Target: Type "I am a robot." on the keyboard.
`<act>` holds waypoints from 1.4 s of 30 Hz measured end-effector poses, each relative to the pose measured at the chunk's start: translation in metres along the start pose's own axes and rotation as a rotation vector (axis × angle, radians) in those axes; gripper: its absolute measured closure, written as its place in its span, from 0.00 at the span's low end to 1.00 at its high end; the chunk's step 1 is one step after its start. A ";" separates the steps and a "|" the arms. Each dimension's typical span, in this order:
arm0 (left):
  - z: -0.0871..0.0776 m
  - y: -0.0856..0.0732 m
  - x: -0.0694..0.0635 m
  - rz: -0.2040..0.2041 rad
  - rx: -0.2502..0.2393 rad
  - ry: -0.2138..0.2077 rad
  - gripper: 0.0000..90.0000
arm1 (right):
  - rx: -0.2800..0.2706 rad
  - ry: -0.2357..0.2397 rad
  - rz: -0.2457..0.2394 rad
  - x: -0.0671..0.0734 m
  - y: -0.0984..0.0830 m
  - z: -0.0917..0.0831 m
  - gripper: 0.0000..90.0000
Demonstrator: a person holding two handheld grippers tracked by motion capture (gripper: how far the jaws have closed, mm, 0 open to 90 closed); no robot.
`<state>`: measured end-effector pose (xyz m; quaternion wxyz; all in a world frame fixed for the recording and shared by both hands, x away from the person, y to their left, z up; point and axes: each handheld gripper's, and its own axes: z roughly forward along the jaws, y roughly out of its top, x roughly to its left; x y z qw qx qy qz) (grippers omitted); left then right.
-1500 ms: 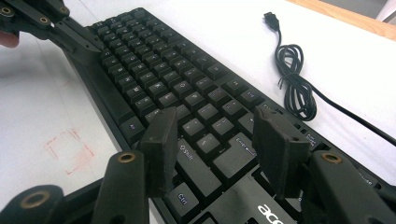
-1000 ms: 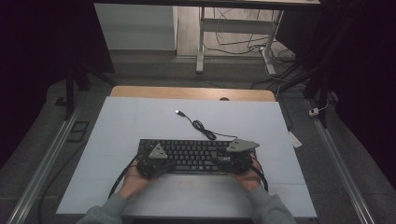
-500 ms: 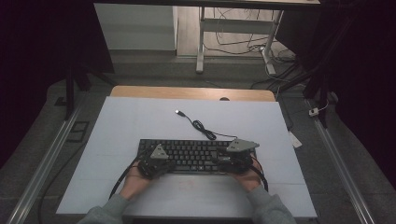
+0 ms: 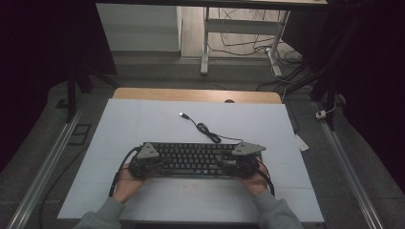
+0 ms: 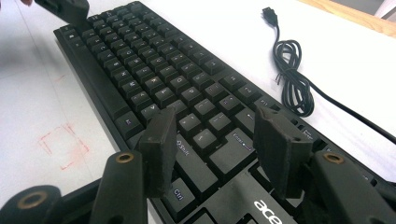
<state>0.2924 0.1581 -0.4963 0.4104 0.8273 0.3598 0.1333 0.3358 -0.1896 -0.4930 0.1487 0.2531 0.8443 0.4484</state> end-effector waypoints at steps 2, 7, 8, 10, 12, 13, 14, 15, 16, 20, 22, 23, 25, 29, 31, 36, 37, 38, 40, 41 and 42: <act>-0.003 -0.001 0.004 -0.019 -0.015 0.002 0.93 | -0.003 -0.001 0.004 0.000 0.000 -0.001 0.55; -0.011 -0.004 0.011 -0.063 -0.042 0.018 0.78 | -0.010 -0.002 0.012 -0.001 -0.001 -0.002 0.55; -0.013 -0.004 0.013 -0.071 -0.045 0.023 0.75 | -0.011 -0.002 0.012 -0.001 -0.001 -0.002 0.55; -0.015 -0.005 0.015 -0.086 -0.046 0.028 0.69 | -0.012 0.002 0.013 0.000 -0.001 -0.002 0.55; -0.016 -0.006 0.018 -0.096 -0.045 0.039 0.64 | -0.016 0.003 0.015 0.000 -0.001 -0.002 0.55; -0.016 -0.007 0.019 -0.102 -0.044 0.044 0.62 | -0.019 0.003 0.017 0.000 -0.001 -0.002 0.55; -0.017 -0.007 0.020 -0.107 -0.044 0.053 0.59 | -0.020 0.004 0.017 0.000 -0.001 -0.002 0.55; -0.017 -0.008 0.021 -0.111 -0.040 0.055 0.57 | -0.020 0.004 0.017 0.000 -0.002 -0.002 0.55; -0.018 -0.008 0.022 -0.114 -0.038 0.059 0.56 | -0.017 0.003 0.015 0.000 -0.001 -0.002 0.55; -0.019 -0.010 0.025 -0.129 -0.034 0.072 0.52 | -0.020 0.004 0.015 0.000 -0.002 -0.002 0.55; -0.020 -0.010 0.026 -0.134 -0.034 0.073 0.51 | -0.017 0.001 0.013 0.000 -0.001 -0.002 0.55; -0.020 -0.010 0.027 -0.134 -0.034 0.075 0.51 | -0.019 0.003 0.013 0.000 -0.002 -0.002 0.55; -0.020 -0.010 0.027 -0.134 -0.033 0.076 0.51 | -0.020 0.004 0.013 0.000 -0.002 -0.002 0.55; -0.020 -0.011 0.028 -0.136 -0.032 0.077 0.50 | -0.008 -0.003 0.008 0.000 -0.001 -0.001 0.55; -0.020 -0.011 0.029 -0.136 -0.030 0.078 0.50 | -0.004 -0.005 0.005 0.000 -0.001 -0.001 0.55; -0.019 -0.012 0.030 -0.137 -0.025 0.081 0.50 | -0.003 0.005 0.006 0.000 -0.002 0.000 0.55; -0.019 -0.012 0.030 -0.137 -0.024 0.081 0.50 | -0.003 0.005 0.006 0.000 -0.002 0.000 0.55; -0.019 -0.012 0.030 -0.137 -0.023 0.083 0.50 | -0.002 0.005 0.005 0.000 -0.002 0.000 0.55; -0.019 -0.013 0.031 -0.142 -0.020 0.085 0.51 | 0.000 0.005 0.004 0.000 -0.002 0.000 0.55; -0.019 -0.013 0.032 -0.140 -0.017 0.085 0.53 | 0.002 0.003 0.003 0.000 -0.002 0.000 0.55; -0.019 -0.014 0.033 -0.138 -0.014 0.084 0.55 | 0.002 0.003 0.003 0.001 -0.002 0.000 0.55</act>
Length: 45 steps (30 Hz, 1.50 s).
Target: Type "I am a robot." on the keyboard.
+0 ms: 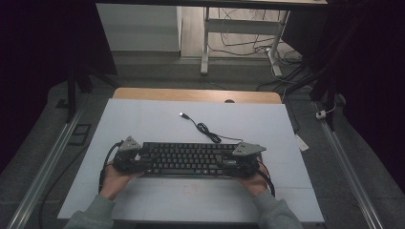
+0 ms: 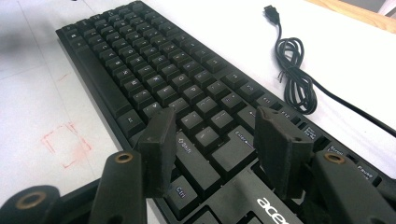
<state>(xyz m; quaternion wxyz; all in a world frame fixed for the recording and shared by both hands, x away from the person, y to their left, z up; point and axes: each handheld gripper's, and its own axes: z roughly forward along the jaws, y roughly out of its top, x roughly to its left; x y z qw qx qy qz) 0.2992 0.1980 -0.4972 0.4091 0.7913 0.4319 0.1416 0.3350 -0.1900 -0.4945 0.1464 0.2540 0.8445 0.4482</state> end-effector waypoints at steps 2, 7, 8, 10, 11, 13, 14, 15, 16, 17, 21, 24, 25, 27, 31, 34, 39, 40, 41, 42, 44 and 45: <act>0.001 -0.001 0.001 -0.004 0.006 0.002 0.57 | 0.002 0.000 0.000 0.000 0.000 0.000 0.55; 0.004 -0.004 0.004 -0.005 0.031 0.003 0.62 | 0.005 0.001 0.003 0.000 0.000 0.001 0.55; 0.005 -0.004 0.004 -0.007 0.036 0.004 0.63 | 0.005 0.001 0.003 0.000 0.000 0.001 0.55; 0.007 -0.005 0.005 -0.005 0.046 0.003 0.64 | 0.007 0.002 0.002 0.000 0.000 0.001 0.55; 0.009 -0.006 0.005 -0.004 0.052 0.005 0.65 | 0.007 0.003 0.001 0.000 0.000 0.001 0.55; 0.011 -0.007 0.005 0.004 0.063 0.011 0.68 | 0.008 0.001 -0.001 0.000 0.000 0.001 0.55; 0.011 -0.007 0.005 0.008 0.066 0.008 0.69 | 0.008 0.002 -0.001 0.000 -0.001 0.001 0.55; 0.012 -0.007 0.005 0.013 0.068 0.008 0.71 | 0.007 0.003 0.000 0.000 -0.001 0.001 0.55; 0.012 -0.007 0.004 0.017 0.069 0.008 0.74 | 0.007 0.003 0.001 0.000 -0.001 0.001 0.55; 0.012 -0.007 0.004 0.022 0.069 0.010 0.77 | 0.007 0.002 0.001 0.000 -0.001 0.001 0.55; 0.014 -0.007 0.004 0.032 0.073 0.011 0.89 | 0.008 0.002 -0.001 0.000 -0.001 0.001 0.55; 0.015 -0.007 0.003 0.036 0.080 0.007 0.96 | 0.010 0.001 -0.004 0.000 -0.001 0.001 0.55; 0.016 -0.008 0.003 0.037 0.081 0.009 0.97 | 0.010 0.001 -0.004 0.000 -0.001 0.001 0.55; 0.017 -0.007 0.003 0.044 0.089 0.009 0.98 | 0.010 0.000 -0.003 0.000 -0.001 0.001 0.55; 0.020 -0.008 0.003 0.046 0.102 0.019 0.98 | 0.009 0.002 -0.002 -0.001 -0.001 0.002 0.55; 0.023 -0.008 0.003 0.052 0.116 0.029 0.98 | 0.009 0.002 -0.002 -0.001 -0.001 0.002 0.55; 0.025 -0.009 0.004 0.052 0.122 0.044 0.98 | 0.012 0.001 -0.003 0.000 -0.001 0.002 0.55; 0.026 -0.009 0.004 0.052 0.122 0.046 0.98 | 0.013 0.001 -0.003 0.000 -0.001 0.002 0.55; 0.026 -0.009 0.004 0.052 0.123 0.048 0.98 | 0.013 0.001 -0.003 0.000 -0.001 0.002 0.55; 0.027 -0.009 0.005 0.052 0.124 0.049 0.98 | 0.015 -0.001 -0.004 0.000 -0.001 0.002 0.55; 0.028 -0.009 0.005 0.051 0.126 0.052 0.98 | 0.013 0.000 -0.004 0.000 -0.001 0.002 0.55; 0.028 -0.009 0.005 0.052 0.127 0.051 0.98 | 0.014 -0.001 -0.005 0.000 -0.001 0.002 0.55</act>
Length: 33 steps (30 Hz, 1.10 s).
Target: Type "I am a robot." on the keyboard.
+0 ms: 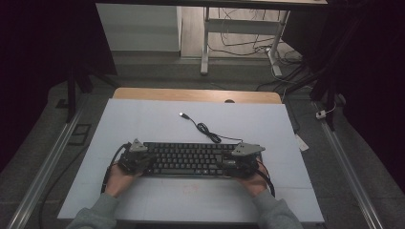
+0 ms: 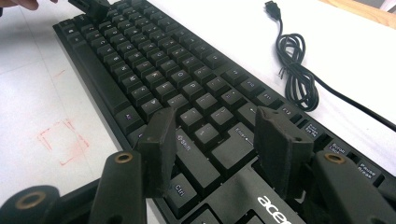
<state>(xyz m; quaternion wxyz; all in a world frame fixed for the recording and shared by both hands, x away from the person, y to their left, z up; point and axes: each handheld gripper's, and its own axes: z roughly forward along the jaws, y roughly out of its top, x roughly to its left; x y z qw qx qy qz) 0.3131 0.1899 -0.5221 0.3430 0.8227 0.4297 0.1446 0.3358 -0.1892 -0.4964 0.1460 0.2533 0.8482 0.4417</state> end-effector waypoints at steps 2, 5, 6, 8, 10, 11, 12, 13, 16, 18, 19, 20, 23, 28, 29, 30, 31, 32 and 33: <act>0.001 0.000 0.000 0.001 0.002 0.000 0.98 | -0.002 0.002 0.001 0.000 0.000 0.000 0.55; 0.001 0.000 0.000 0.002 0.005 0.003 0.98 | 0.001 0.000 0.000 0.000 0.000 0.000 0.55; 0.002 0.000 0.000 0.002 0.004 0.003 0.98 | -0.001 0.001 0.001 0.000 0.000 0.000 0.55; 0.002 0.000 0.000 0.001 0.005 0.005 0.98 | -0.001 0.001 0.000 0.000 0.000 0.000 0.55; 0.003 0.000 0.000 0.002 0.013 0.008 0.98 | -0.002 0.003 0.000 0.000 0.000 0.001 0.55; 0.005 0.000 -0.001 0.007 0.019 0.015 0.99 | -0.002 0.003 0.000 0.000 0.000 0.001 0.55; 0.005 0.000 -0.001 0.007 0.016 0.016 0.99 | 0.000 0.002 -0.001 0.000 0.000 0.001 0.55; 0.005 0.001 -0.001 0.006 0.017 0.015 0.99 | 0.000 0.002 -0.001 0.000 0.000 0.001 0.55; 0.005 0.001 -0.001 0.004 0.013 0.014 0.99 | -0.002 0.004 -0.001 0.000 0.000 0.001 0.55; 0.002 0.001 -0.001 0.009 -0.002 0.020 0.99 | -0.001 0.002 0.000 0.000 0.000 0.000 0.55; 0.000 0.001 0.000 0.006 -0.015 0.018 0.99 | -0.002 0.001 0.000 0.000 0.000 0.000 0.55; -0.004 0.001 0.000 0.000 -0.033 0.016 0.99 | -0.004 0.002 0.000 0.000 0.000 0.000 0.55; -0.013 0.002 0.001 -0.015 -0.076 0.007 0.99 | -0.004 0.000 -0.001 0.000 0.000 -0.001 0.55; -0.024 0.001 0.002 -0.040 -0.125 -0.029 0.96 | -0.003 -0.001 -0.002 0.000 0.000 -0.001 0.55; -0.026 0.001 0.002 -0.041 -0.132 -0.035 0.93 | -0.004 0.000 -0.003 0.000 0.000 -0.001 0.55; -0.027 0.001 0.001 -0.043 -0.137 -0.036 0.89 | -0.004 -0.001 -0.002 0.000 0.000 -0.001 0.55; -0.028 0.001 0.000 -0.046 -0.142 -0.031 0.82 | -0.007 0.001 0.000 0.000 0.000 -0.001 0.55; -0.028 0.001 0.000 -0.052 -0.146 -0.027 0.75 | -0.008 0.000 0.002 0.000 0.000 -0.002 0.55; -0.028 0.001 0.000 -0.061 -0.148 -0.028 0.68 | -0.009 0.000 0.004 0.000 0.000 -0.002 0.55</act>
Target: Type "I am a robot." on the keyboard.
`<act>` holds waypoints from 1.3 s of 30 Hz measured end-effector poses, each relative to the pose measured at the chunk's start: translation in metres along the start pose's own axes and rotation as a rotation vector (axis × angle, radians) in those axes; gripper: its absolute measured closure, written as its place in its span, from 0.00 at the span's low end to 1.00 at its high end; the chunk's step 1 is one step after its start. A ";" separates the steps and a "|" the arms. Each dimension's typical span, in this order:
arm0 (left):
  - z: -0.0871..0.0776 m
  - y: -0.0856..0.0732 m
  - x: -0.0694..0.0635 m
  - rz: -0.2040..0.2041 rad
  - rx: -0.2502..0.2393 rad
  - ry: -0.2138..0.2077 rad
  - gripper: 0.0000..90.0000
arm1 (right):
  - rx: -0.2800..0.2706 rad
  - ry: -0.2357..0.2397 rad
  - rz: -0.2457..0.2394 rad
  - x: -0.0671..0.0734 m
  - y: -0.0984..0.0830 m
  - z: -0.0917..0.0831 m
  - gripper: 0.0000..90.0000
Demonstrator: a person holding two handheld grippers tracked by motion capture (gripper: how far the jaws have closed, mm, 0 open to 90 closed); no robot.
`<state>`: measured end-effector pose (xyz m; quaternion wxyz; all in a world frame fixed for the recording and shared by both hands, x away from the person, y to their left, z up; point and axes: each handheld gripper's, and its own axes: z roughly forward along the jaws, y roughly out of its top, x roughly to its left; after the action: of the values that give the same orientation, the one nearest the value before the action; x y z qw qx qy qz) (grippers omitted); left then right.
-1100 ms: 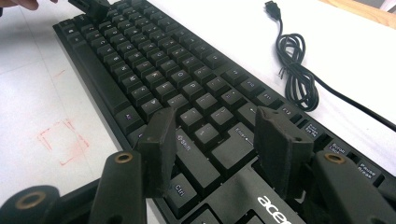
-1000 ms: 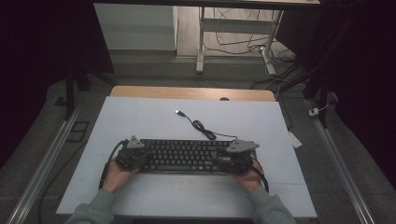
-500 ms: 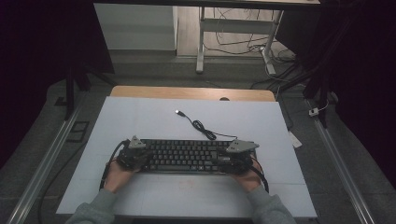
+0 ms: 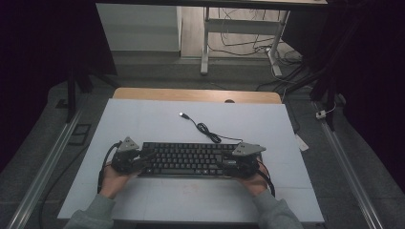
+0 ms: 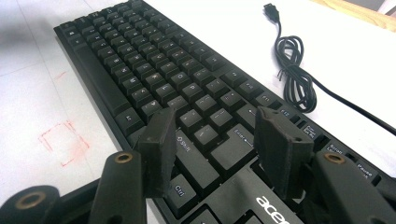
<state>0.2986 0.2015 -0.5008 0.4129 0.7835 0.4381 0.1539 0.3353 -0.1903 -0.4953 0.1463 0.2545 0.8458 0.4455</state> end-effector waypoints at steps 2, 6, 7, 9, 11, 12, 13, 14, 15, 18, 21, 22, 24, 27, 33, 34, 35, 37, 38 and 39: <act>0.000 0.000 0.000 -0.012 0.001 -0.005 0.60 | 0.002 -0.003 -0.001 0.000 0.000 0.000 0.55; 0.000 0.000 0.000 -0.017 0.005 -0.007 0.52 | -0.001 -0.001 -0.002 0.000 0.000 0.000 0.54; 0.001 0.000 0.000 -0.017 0.006 -0.008 0.50 | 0.000 -0.001 -0.002 0.000 0.000 0.000 0.54; 0.001 0.000 -0.001 -0.016 0.006 -0.008 0.49 | 0.001 -0.001 -0.002 0.000 0.000 0.000 0.54; 0.001 0.001 -0.001 -0.013 0.009 -0.011 0.48 | 0.000 -0.001 -0.003 0.000 0.000 0.000 0.54; 0.002 0.001 -0.001 -0.012 0.012 -0.012 0.47 | 0.001 -0.001 -0.004 0.000 0.000 0.000 0.54; 0.002 0.000 -0.002 -0.007 0.015 -0.011 0.47 | 0.001 -0.001 -0.004 0.000 0.000 0.000 0.54; 0.002 0.000 -0.002 -0.007 0.016 -0.013 0.47 | 0.000 -0.001 -0.004 0.000 0.000 0.000 0.54; 0.002 0.000 -0.002 -0.008 0.017 -0.013 0.46 | -0.002 0.000 -0.003 0.000 0.000 0.000 0.54; 0.002 0.000 -0.002 -0.008 0.018 -0.014 0.46 | -0.001 0.001 -0.006 0.000 0.000 0.000 0.54; 0.003 0.000 -0.002 -0.008 0.019 -0.013 0.46 | -0.011 0.008 -0.009 0.002 0.002 0.000 0.54; 0.003 0.000 -0.002 -0.008 0.021 -0.013 0.46 | -0.010 0.005 -0.012 0.002 0.003 0.000 0.54; 0.004 0.000 -0.002 -0.006 0.025 -0.012 0.45 | -0.020 0.014 -0.011 0.003 0.004 0.000 0.54; 0.005 0.000 -0.002 -0.005 0.028 -0.012 0.45 | -0.026 0.025 -0.015 0.005 0.007 0.000 0.54; 0.006 0.000 -0.003 -0.003 0.036 -0.009 0.44 | -0.044 0.056 -0.006 0.010 0.014 0.004 0.55; 0.007 0.000 -0.003 -0.002 0.036 -0.011 0.44 | -0.044 0.061 -0.005 0.011 0.015 0.006 0.55; 0.007 0.000 -0.003 -0.001 0.037 -0.011 0.44 | -0.040 0.065 -0.009 0.012 0.016 0.007 0.55; 0.007 0.000 -0.003 0.000 0.038 -0.013 0.44 | -0.036 0.073 -0.014 0.015 0.019 0.010 0.55; 0.007 0.000 -0.003 0.000 0.039 -0.013 0.44 | -0.036 0.080 -0.015 0.016 0.020 0.012 0.55; 0.007 0.000 -0.002 0.000 0.040 -0.013 0.44 | -0.037 0.083 -0.017 0.018 0.020 0.013 0.55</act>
<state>0.3015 0.1958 -0.5052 0.4001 0.7925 0.4385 0.1398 0.3333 -0.1616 -0.4862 0.1195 0.2259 0.8449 0.4700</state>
